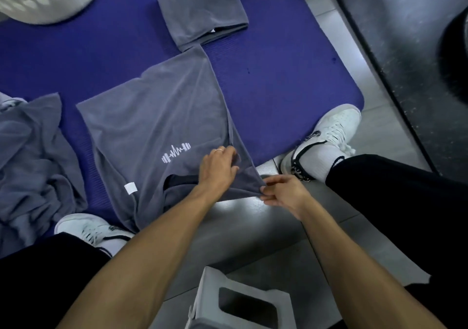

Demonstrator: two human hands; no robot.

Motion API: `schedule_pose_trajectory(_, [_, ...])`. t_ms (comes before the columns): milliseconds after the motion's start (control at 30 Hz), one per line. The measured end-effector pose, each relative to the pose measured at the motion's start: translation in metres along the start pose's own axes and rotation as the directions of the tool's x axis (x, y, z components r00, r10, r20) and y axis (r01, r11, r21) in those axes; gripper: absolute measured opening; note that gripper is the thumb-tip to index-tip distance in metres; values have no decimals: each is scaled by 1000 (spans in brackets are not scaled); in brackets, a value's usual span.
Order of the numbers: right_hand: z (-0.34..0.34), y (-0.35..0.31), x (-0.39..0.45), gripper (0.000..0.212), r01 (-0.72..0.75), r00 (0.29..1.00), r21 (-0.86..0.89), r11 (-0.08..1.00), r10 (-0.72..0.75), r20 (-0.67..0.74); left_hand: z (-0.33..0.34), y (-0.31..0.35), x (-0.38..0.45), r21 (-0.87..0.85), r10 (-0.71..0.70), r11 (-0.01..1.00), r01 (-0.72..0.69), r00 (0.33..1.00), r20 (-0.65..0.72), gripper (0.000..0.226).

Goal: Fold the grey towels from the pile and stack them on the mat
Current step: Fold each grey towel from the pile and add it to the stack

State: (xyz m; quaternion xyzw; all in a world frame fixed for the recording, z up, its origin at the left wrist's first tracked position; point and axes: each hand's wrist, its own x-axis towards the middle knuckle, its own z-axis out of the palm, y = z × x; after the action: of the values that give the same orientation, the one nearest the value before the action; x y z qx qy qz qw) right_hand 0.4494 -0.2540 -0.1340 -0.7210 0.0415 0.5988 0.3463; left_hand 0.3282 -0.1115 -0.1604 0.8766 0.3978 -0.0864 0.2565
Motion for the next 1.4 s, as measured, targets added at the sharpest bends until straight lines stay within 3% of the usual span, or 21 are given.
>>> schedule_pose_trajectory(133, [1, 4, 1, 11, -10, 1000, 43, 999, 11, -23, -4, -3, 1, -298, -197, 941, 160, 975, -98, 12])
schedule_pose_trajectory(267, [-1, 1, -1, 10, 9, 999, 161, 987, -17, 51, -20, 0, -21, -446, -51, 895, -6, 992, -114, 16])
schedule_pose_trajectory(433, [-7, -4, -6, 15, 47, 983, 220, 974, -84, 161, -28, 8, -49, -485, 73, 863, -143, 984, -161, 17])
schedule_pose_trajectory(667, [0, -13, -19, 23, 136, 966, 148, 980, -164, 199, -19, 10, -70, -504, 152, 848, -163, 986, -62, 21])
schedule_pose_trajectory(900, [9, -25, -22, 9, 163, 958, 97, 982, -181, 223, -23, 0, -70, -515, 173, 839, -176, 983, -55, 22])
schedule_pose_trajectory(1067, [24, -37, -23, 7, 178, 969, -41, 983, -168, 181, -29, -10, -71, -545, 62, 837, -39, 998, 24, 31])
schedule_pose_trajectory(1200, [45, -52, -22, 10, 246, 966, -154, 957, -229, 121, -38, -32, -79, -678, -229, 718, 159, 973, -15, 26])
schedule_pose_trajectory(1300, [71, -56, -17, 21, 379, 925, -300, 876, -365, 102, -42, -60, -91, -747, -392, 621, 235, 919, -37, 25])
schedule_pose_trajectory(1400, [105, -51, -15, 28, 506, 861, -461, 729, -459, 219, -39, -88, -115, -761, -521, 579, 292, 851, -69, 24])
